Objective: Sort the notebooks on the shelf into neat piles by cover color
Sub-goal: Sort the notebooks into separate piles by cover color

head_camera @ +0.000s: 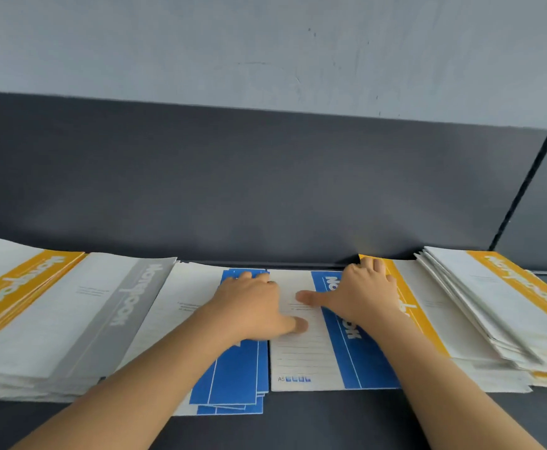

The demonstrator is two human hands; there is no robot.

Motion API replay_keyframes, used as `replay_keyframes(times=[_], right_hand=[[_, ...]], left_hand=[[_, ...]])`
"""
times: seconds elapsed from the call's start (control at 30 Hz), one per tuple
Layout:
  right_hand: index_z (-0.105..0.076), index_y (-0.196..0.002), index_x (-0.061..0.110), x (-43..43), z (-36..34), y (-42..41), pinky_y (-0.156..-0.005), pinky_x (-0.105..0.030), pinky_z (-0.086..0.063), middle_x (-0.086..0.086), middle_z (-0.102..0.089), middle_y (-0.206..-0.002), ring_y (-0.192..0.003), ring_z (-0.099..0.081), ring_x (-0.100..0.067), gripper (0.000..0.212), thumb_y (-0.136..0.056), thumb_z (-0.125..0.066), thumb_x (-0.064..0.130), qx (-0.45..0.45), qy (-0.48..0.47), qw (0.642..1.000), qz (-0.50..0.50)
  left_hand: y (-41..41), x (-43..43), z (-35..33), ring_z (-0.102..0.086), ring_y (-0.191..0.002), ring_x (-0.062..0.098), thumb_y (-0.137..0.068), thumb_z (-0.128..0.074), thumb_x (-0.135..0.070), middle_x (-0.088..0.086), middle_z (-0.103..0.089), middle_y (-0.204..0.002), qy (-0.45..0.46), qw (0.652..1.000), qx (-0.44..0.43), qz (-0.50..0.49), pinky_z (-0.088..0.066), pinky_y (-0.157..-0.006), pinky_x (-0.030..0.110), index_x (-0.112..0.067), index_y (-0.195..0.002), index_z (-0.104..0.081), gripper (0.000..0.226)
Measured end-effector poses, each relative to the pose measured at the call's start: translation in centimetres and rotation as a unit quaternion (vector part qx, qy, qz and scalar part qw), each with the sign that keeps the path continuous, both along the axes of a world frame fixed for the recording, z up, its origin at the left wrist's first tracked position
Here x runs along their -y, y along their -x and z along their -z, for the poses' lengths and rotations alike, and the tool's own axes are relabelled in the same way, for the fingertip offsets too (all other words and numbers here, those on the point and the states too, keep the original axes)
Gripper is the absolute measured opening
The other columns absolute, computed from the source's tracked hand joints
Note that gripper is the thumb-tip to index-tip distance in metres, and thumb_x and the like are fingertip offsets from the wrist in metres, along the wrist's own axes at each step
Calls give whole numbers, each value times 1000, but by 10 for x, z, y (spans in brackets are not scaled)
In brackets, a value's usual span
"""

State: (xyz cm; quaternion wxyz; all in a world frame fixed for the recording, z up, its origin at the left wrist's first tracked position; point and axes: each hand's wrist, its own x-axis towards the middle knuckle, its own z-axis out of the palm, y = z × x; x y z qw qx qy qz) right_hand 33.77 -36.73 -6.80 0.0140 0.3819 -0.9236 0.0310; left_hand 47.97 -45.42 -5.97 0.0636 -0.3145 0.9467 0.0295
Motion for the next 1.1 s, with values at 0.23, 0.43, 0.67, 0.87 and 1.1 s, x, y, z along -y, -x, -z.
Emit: replay_keyframes(times=[0.23,0.43,0.67,0.87,1.1], right_hand=[[-8,-151,38,7,9,-12,-119,-48,1,1,0,-161,-148,6,-19,86,-80,-33,79,106,-57,976,-184],[-20,-149,29,-1,-2,-19,-112,-41,-26,0,-23,-155,-142,-23,-22,91,-76,-36,81,127,-56,972,-188],[17,-149,34,-3,3,-39,-112,-61,12,-4,23,-157,-142,28,-24,117,-67,-54,80,162,-144,941,-261],[21,-146,37,-9,-5,-42,-111,-61,15,2,27,-155,-141,29,-22,123,-65,-63,75,181,-165,931,-271],[12,-150,25,1,1,-45,-109,-69,5,5,16,-159,-146,14,-23,118,-67,-48,84,122,-145,954,-232]], left_hand=[[-10,8,-4,-45,-117,17,-77,-58,-64,-15,-53,-121,-47,997,-57,-27,-40,-88,31,-24,-110,-60,52],[-18,11,-6,-25,-142,13,-87,-53,-51,-17,-29,-154,-47,997,-50,-27,-30,-107,33,-44,-144,-34,61],[-21,21,-5,-38,-133,11,-76,-67,-39,-15,-40,-147,-97,987,-114,-57,-41,-103,32,-41,-141,-40,70],[-24,26,-11,-52,-118,8,-77,-71,-45,-15,-46,-141,-126,968,-207,-70,-44,-96,28,-33,-138,-45,68],[-23,30,-8,-48,-123,7,-81,-72,-39,-13,-49,-140,-166,945,-271,-77,-35,-84,21,-31,-126,-58,47]])
